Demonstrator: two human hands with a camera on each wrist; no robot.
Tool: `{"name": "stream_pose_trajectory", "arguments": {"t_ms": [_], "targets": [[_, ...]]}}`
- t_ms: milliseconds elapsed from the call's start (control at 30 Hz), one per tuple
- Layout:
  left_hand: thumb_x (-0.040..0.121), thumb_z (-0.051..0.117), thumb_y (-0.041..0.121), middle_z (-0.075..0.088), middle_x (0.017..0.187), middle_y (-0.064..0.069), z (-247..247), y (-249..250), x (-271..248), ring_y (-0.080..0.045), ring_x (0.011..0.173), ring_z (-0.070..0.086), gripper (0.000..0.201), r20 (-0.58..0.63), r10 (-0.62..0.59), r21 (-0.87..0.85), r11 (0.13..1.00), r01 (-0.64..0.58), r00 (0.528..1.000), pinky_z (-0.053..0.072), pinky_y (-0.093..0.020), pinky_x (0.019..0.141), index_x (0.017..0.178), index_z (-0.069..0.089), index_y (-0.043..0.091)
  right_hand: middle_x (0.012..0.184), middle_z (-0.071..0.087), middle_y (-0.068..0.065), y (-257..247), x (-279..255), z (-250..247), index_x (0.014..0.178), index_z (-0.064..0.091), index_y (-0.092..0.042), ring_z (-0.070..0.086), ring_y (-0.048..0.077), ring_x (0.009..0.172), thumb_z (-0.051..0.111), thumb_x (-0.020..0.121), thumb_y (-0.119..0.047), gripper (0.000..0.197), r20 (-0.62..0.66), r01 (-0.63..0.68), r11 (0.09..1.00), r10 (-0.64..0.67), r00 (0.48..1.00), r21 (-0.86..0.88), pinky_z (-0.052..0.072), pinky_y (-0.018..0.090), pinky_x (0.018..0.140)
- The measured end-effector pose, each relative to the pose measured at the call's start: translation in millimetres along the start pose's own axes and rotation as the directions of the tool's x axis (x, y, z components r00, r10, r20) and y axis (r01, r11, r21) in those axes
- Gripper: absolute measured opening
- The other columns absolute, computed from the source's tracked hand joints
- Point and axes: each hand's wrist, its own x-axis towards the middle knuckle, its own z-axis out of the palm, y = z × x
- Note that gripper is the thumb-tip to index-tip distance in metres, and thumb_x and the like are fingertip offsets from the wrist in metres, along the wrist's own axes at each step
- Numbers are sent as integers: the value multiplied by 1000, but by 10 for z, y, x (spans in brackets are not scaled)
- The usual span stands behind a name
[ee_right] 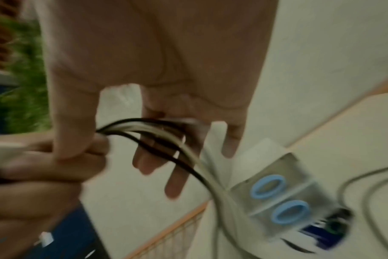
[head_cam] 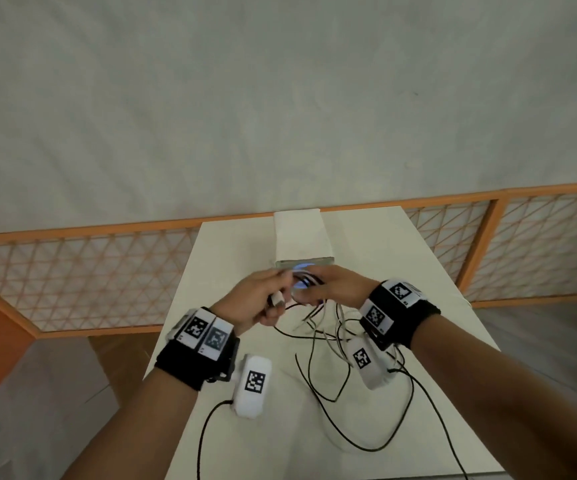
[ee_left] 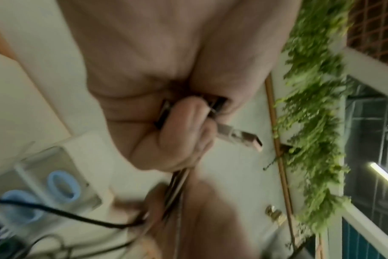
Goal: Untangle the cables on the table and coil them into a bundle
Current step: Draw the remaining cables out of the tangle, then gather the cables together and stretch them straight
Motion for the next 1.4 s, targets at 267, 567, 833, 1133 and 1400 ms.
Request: {"name": "stream_pose_trajectory", "arguments": {"t_ms": [267, 567, 833, 1133, 1400], "targets": [[93, 39, 31, 38, 53, 8, -447, 633, -171, -4, 39, 34, 24, -192, 307, -431, 827, -361, 932, 21, -15, 35, 72, 42, 19, 88, 71, 6, 1366, -388, -264, 94, 71, -18, 65, 22, 84, 54, 90, -31, 21, -408, -571, 699, 413, 814, -430, 51, 28, 78], [99, 42, 22, 42, 62, -5, -528, 14, 94, -9, 33, 40, 26, -335, 58, 59, 997, -40, 941, 26, -14, 35, 75, 42, 15, 48, 54, 1, 379, -311, -1146, 74, 58, -11, 51, 14, 43, 45, 95, -38, 37, -794, -169, 961, 277, 541, 220, 40, 24, 47], [100, 41, 25, 47, 59, -1, -120, -159, 205, -13, 41, 40, 26, -238, 74, 16, 997, -72, 968, 29, -19, 40, 76, 43, 15, 47, 49, -1, -554, -186, -1373, 65, 50, -20, 55, 22, 45, 45, 90, -37, 31, -935, 393, 919, -171, 310, -38, 44, 33, 52], [101, 40, 26, 47, 68, -9, -121, -178, 242, -16, 44, 47, 29, -193, 90, 395, 919, -6, 977, 34, -23, 41, 76, 44, 11, 155, 11, 15, 488, -248, -880, 147, -15, -30, 18, 36, 142, 84, 56, -48, 136, -389, -503, 579, 319, 864, -642, 28, 54, 112], [100, 40, 16, 57, 79, 3, 211, 62, 183, -11, 69, 57, 22, 95, 230, 716, 660, -227, 969, 46, -20, 60, 104, 61, 14, 92, 67, 2, -117, 60, -185, 111, 61, -24, 65, 22, 86, 74, 74, -22, 39, 20, 13, 929, -6, 1000, -369, 55, 41, 84]]}}
